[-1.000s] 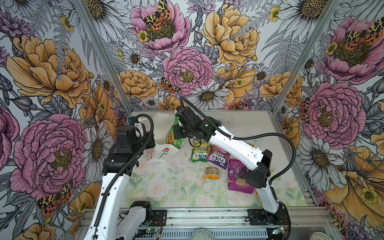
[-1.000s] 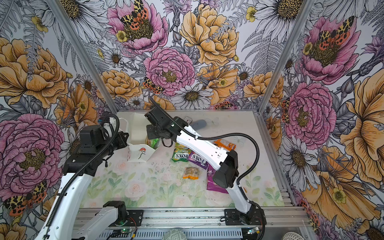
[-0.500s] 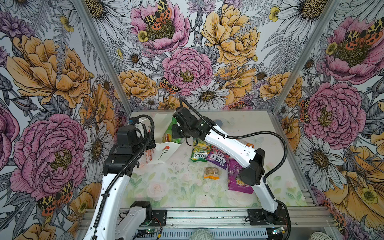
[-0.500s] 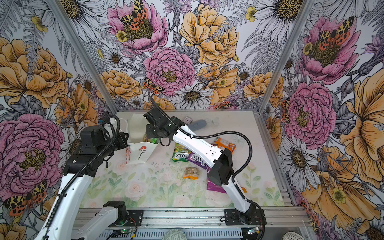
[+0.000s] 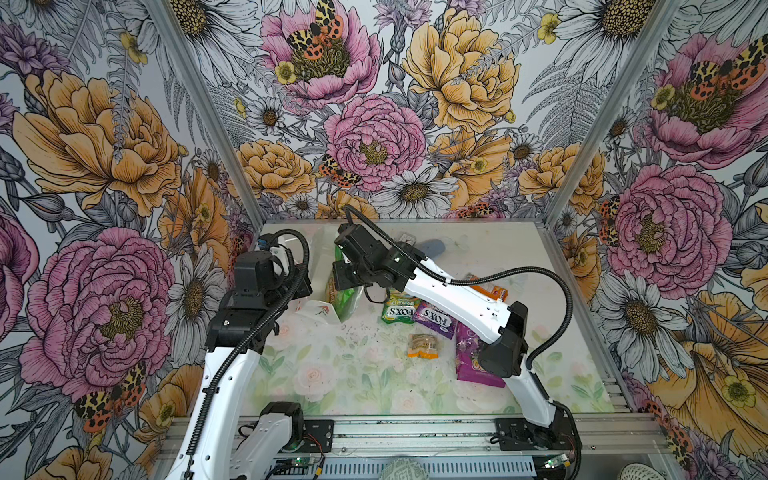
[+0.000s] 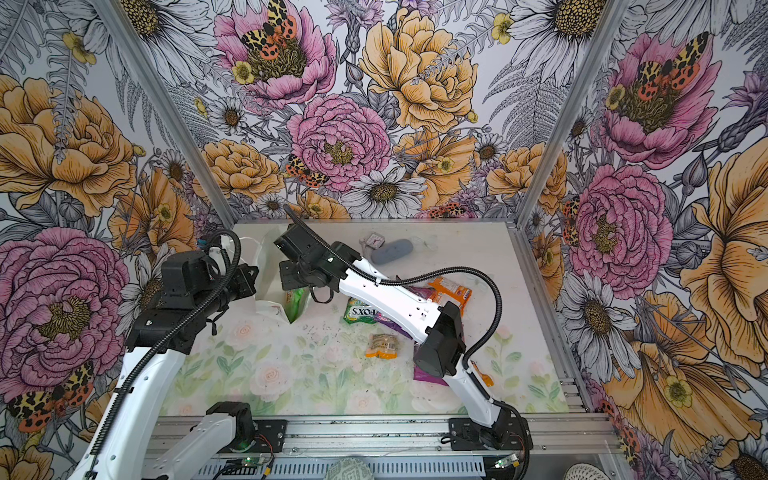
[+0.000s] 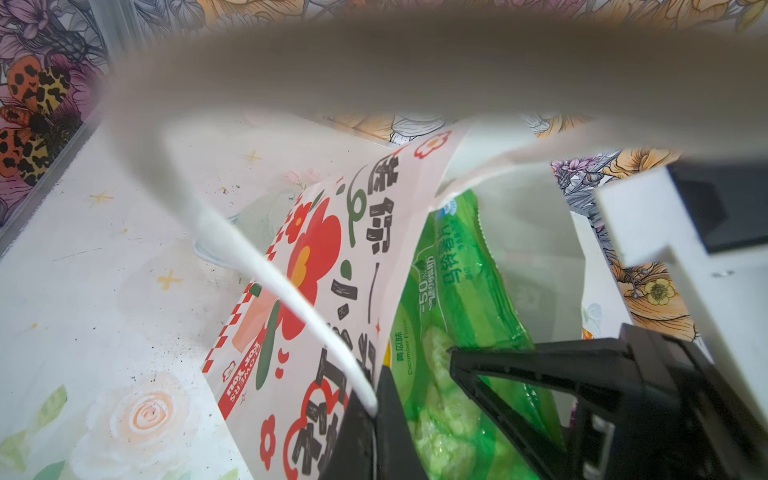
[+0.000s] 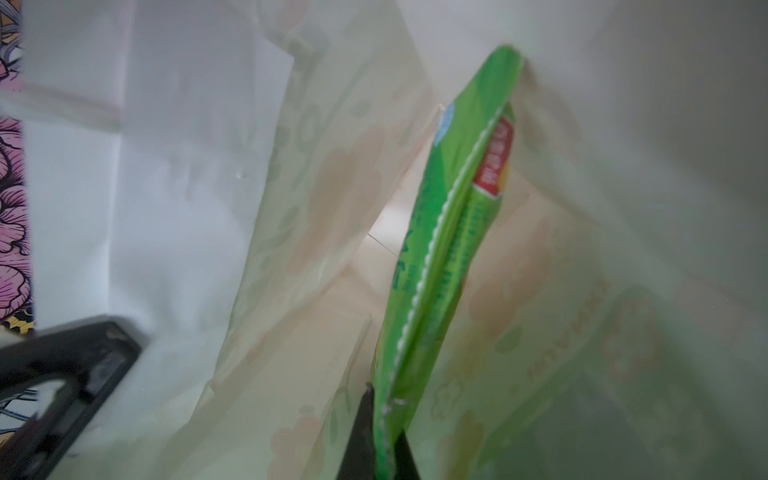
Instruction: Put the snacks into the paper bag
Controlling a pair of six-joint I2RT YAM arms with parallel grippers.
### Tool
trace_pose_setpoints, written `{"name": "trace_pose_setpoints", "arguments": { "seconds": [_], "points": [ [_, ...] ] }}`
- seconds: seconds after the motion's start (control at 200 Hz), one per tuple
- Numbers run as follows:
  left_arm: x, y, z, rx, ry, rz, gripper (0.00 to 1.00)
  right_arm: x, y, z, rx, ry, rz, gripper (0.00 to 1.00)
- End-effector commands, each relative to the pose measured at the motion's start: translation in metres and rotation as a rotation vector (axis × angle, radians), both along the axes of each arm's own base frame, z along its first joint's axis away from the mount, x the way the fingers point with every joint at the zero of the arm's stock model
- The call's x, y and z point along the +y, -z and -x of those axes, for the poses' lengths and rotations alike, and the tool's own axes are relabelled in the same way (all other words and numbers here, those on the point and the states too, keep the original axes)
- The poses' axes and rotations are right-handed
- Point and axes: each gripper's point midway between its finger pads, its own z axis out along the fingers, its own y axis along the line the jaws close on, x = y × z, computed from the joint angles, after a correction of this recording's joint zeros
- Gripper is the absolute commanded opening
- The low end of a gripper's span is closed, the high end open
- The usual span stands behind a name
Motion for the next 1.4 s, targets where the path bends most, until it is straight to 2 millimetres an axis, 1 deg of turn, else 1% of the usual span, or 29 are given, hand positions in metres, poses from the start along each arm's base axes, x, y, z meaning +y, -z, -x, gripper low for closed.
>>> {"name": "trace_pose_setpoints", "arguments": {
  "seconds": [0.0, 0.13, 0.205, 0.31, 0.425, 0.59, 0.736, 0.831, 0.936, 1.001, 1.026, 1.061, 1.141, 1.221, 1.281, 1.321, 1.396],
  "points": [
    [-0.002, -0.007, 0.001, -0.032, 0.012, -0.024, 0.00, -0.007, -0.006, -0.016, 0.016, 0.040, -0.038, 0.00],
    [-0.006, -0.011, 0.004, -0.048, 0.030, -0.022, 0.00, -0.030, 0.006, -0.040, 0.020, 0.162, -0.007, 0.00],
    [-0.006, -0.012, 0.005, -0.055, 0.030, -0.022, 0.00, -0.036, 0.005, -0.047, -0.007, 0.220, -0.004, 0.00],
    [-0.004, -0.013, 0.005, -0.057, 0.022, -0.025, 0.00, -0.033, 0.002, -0.050, -0.039, 0.296, -0.043, 0.00],
    [0.002, -0.010, 0.003, -0.050, -0.007, -0.042, 0.00, -0.018, 0.004, -0.047, -0.036, 0.333, -0.143, 0.00],
    [0.003, -0.008, 0.002, -0.042, -0.011, -0.040, 0.00, -0.022, 0.009, -0.052, -0.034, 0.392, -0.155, 0.00],
    [0.003, -0.007, 0.002, -0.039, -0.011, -0.040, 0.00, -0.020, 0.004, -0.049, -0.040, 0.369, -0.166, 0.00],
    [0.004, -0.006, 0.001, -0.036, -0.014, -0.044, 0.00, -0.021, -0.001, -0.047, -0.052, 0.352, -0.162, 0.11],
    [0.004, -0.004, 0.001, -0.030, -0.015, -0.043, 0.00, -0.022, -0.012, -0.044, -0.072, 0.321, -0.167, 0.22],
    [0.003, -0.003, 0.000, -0.024, -0.015, -0.044, 0.00, -0.026, -0.022, -0.042, -0.088, 0.305, -0.172, 0.32],
    [0.004, -0.003, 0.000, -0.026, -0.015, -0.044, 0.00, -0.027, -0.028, -0.041, -0.096, 0.296, -0.177, 0.38],
    [0.004, -0.003, 0.000, -0.024, -0.015, -0.045, 0.00, -0.029, -0.035, -0.040, -0.107, 0.284, -0.181, 0.42],
    [0.004, -0.002, -0.001, -0.021, -0.015, -0.045, 0.00, -0.034, -0.056, -0.035, -0.136, 0.239, -0.202, 0.52],
    [0.004, -0.001, -0.001, -0.018, -0.017, -0.047, 0.00, -0.037, -0.078, -0.029, -0.160, 0.164, -0.226, 0.58],
    [0.003, -0.001, -0.001, -0.019, -0.015, -0.046, 0.00, -0.041, -0.094, -0.023, -0.165, 0.101, -0.255, 0.60],
    [0.004, -0.001, -0.001, -0.018, -0.017, -0.046, 0.00, -0.046, -0.104, -0.019, -0.175, 0.068, -0.270, 0.60],
    [0.004, -0.001, -0.001, -0.019, -0.016, -0.049, 0.00, -0.063, -0.121, -0.012, -0.208, 0.049, -0.276, 0.62]
  ]
}}
